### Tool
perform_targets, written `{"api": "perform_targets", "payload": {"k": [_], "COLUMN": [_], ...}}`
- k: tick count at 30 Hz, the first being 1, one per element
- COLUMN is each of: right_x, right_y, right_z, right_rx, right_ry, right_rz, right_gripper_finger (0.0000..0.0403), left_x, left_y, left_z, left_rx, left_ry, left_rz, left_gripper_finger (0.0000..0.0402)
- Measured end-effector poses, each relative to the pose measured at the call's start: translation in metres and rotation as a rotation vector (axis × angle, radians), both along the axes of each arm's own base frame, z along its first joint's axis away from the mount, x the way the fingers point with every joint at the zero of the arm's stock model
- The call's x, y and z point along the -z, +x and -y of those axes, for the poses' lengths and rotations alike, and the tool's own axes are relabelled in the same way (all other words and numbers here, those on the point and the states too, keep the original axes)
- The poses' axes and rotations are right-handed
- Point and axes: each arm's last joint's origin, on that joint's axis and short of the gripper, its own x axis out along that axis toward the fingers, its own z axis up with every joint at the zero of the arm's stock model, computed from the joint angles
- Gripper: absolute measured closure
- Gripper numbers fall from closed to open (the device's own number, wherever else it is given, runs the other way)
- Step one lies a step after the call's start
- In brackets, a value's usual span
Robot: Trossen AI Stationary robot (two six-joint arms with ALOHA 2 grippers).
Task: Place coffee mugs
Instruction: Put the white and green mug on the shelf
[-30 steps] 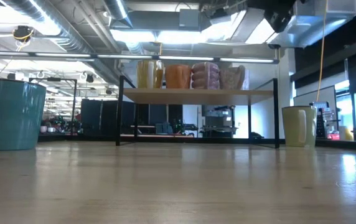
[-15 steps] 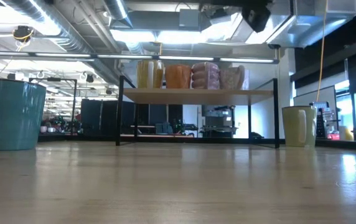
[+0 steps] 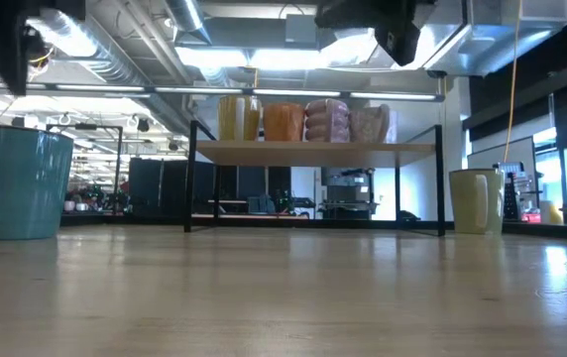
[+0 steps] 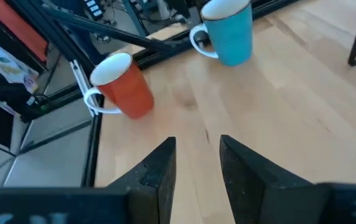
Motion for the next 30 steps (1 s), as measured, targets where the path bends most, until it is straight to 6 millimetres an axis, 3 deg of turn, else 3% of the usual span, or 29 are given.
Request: {"api": "perform_targets", "payload": {"k": [5, 10, 22, 30], "right_x": [0.004, 0.006, 0.006, 0.006], "right_y": [0.001, 0.002, 0.002, 0.002], "right_z": [-0.001, -0.001, -0.001, -0.001], "right_rx": [0.002, 0.001, 0.002, -0.001], "right_ry": [0.000, -0.003, 0.001, -0.007], "right_rz": [-0.012, -0.021, -0.020, -0.023], "right_gripper_finger": [0.0290, 0.0290, 0.0290, 0.0290], "left_x": [0.021, 0.028, 0.059, 0.060], "left_y": [-0.002, -0.001, 0.002, 0.006], "left_z": [-0.006, -0.015, -0.018, -0.025], "left_rx": [-0.030, -0.055, 0.083, 0.172], "left_ry": [0.015, 0.045, 0.027, -0.005], "left_rz": [-0.082, -0.104, -0.125, -0.141], "left_gripper_finger": [0.0227, 0.0225, 0.0227, 0.0294]}}
